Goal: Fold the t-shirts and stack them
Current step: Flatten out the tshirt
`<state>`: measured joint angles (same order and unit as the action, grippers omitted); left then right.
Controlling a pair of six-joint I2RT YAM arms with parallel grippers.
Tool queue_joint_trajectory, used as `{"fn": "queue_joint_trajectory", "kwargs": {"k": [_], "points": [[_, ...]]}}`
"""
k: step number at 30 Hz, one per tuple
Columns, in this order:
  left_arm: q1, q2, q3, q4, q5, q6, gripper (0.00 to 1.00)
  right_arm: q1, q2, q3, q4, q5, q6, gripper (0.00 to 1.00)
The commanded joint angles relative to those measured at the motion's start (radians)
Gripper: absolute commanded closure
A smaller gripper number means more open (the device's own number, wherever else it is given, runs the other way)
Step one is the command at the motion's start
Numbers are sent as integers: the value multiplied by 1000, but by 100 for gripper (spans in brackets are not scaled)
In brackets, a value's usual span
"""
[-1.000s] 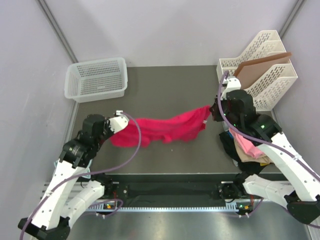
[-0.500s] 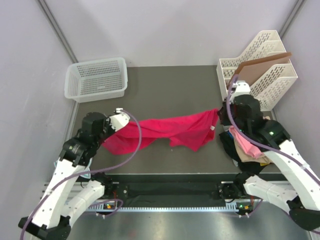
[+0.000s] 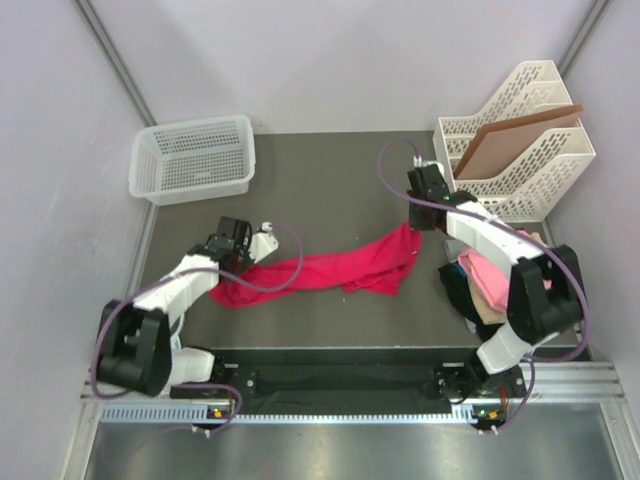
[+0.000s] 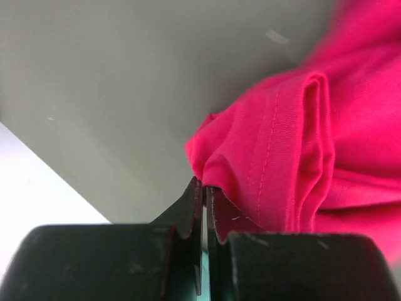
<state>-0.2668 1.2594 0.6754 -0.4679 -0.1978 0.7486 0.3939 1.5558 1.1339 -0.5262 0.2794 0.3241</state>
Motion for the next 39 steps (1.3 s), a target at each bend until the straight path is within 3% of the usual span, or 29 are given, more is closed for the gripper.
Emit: {"fn": "queue_joint_trajectory", "kwargs": {"k": [1, 7, 9, 10, 12, 13, 16, 22, 26, 32, 39], "points": [[107, 171, 145, 248, -18, 21, 100, -30, 125, 182, 137, 27, -34, 100], [189, 300, 277, 287, -32, 9, 100, -49, 325, 368, 118, 11, -69, 99], [187, 310, 280, 285, -34, 9, 100, -55, 386, 406, 92, -6, -69, 77], [187, 316, 279, 284, -31, 8, 100, -53, 394, 411, 86, -8, -69, 60], [187, 319, 279, 261, -23, 6, 100, -53, 382, 396, 83, -14, -63, 46], [187, 318, 282, 247, -20, 5, 100, -52, 362, 380, 86, -13, -54, 32], [189, 295, 262, 239, -23, 15, 100, -44, 241, 290, 101, 0, -34, 19], [189, 255, 220, 247, -25, 47, 100, 58, -37, 83, 78, -49, 27, 30], [189, 252, 219, 238, -19, 49, 100, 141, -160, -86, 110, -173, 111, 36], [189, 259, 224, 232, -15, 40, 100, 197, -132, -197, 180, -246, 182, 46], [189, 264, 213, 229, -8, 37, 100, 220, -57, -220, 222, -270, 204, 49]]}}
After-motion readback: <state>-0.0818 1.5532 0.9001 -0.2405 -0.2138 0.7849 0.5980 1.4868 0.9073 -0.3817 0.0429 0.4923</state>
